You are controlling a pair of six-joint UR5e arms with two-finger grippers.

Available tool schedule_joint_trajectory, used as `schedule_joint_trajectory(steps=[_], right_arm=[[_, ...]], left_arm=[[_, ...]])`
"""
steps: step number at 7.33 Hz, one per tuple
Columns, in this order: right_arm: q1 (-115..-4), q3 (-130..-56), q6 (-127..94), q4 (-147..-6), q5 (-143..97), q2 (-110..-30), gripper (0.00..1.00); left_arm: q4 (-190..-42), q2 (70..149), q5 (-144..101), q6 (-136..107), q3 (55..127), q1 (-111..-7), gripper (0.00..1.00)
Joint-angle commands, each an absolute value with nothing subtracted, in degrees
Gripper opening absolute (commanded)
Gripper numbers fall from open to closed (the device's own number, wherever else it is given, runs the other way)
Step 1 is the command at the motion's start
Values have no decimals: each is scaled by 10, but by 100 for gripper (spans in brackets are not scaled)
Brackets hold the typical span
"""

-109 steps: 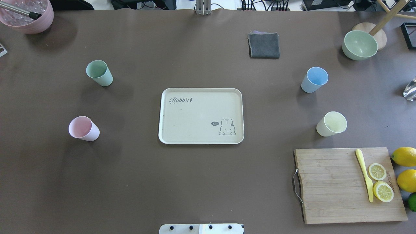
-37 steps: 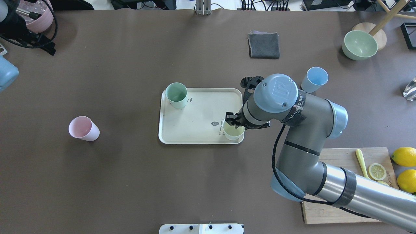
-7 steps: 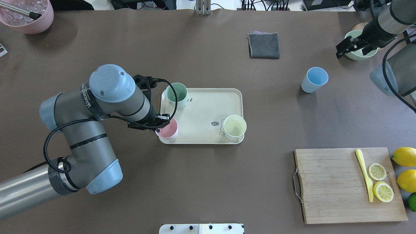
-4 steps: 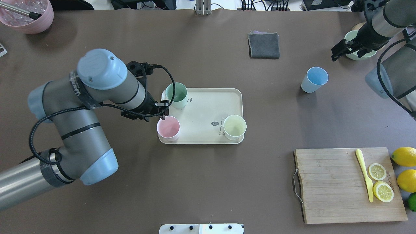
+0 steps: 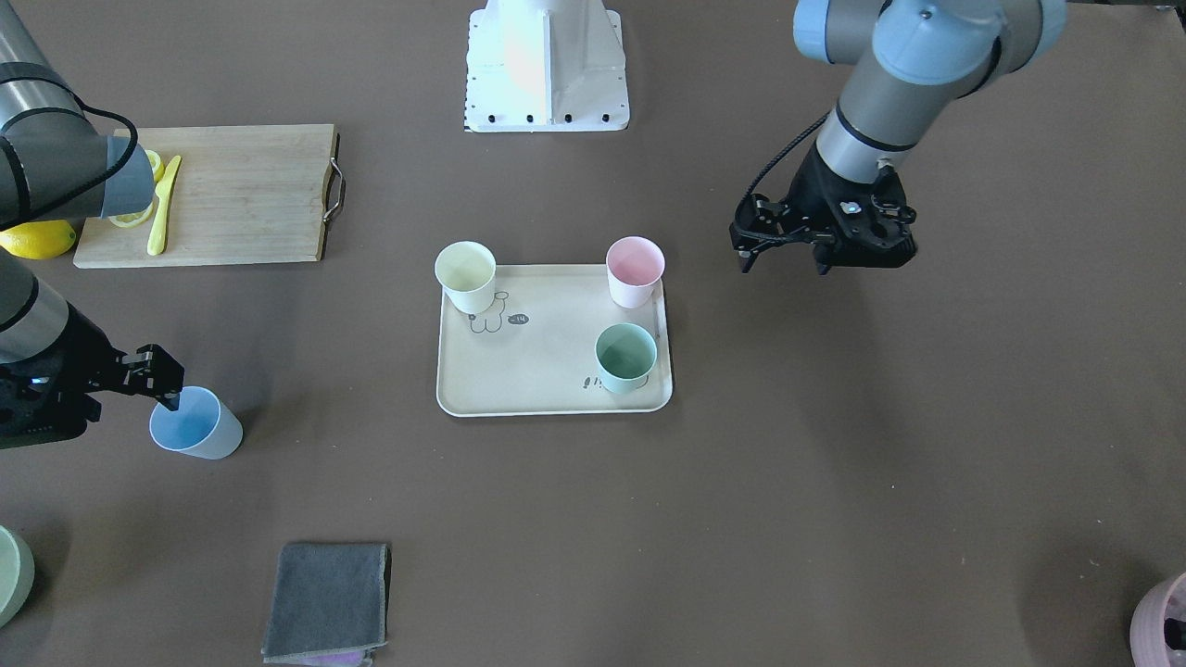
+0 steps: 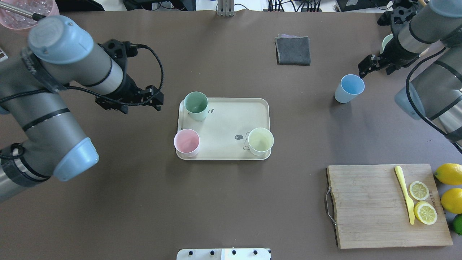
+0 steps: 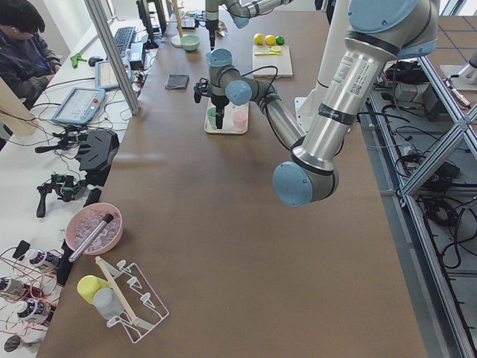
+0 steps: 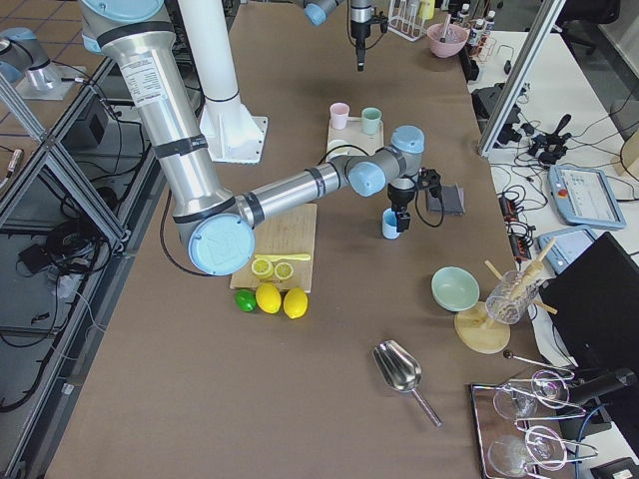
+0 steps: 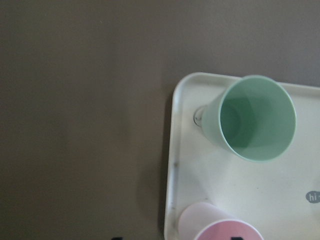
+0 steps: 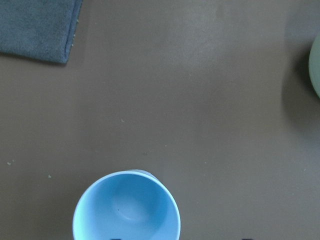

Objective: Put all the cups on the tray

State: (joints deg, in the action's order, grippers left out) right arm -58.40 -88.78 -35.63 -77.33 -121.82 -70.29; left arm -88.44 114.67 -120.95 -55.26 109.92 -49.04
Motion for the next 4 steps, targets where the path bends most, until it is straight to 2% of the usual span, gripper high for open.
schedule_joint_trajectory(steps=[1,2,3,4], right_arm=[[-560,-814,-403,-655,-1206,-711,58],[-557,-808,-417,-643,-1206,-710,35],[-557,-814,-423,-643,-1207,-708,0],[-557,-817,-424,-643,-1208,-703,0]], left_arm=[[-882,1125,-1213,-500,1100,-518,98],[-882,1125,-1211,-500,1099,-518,98],[-882,1124,-1209,-500,1099,-517,98],[-882,1124,-1209,-500,1098,-517,98]])
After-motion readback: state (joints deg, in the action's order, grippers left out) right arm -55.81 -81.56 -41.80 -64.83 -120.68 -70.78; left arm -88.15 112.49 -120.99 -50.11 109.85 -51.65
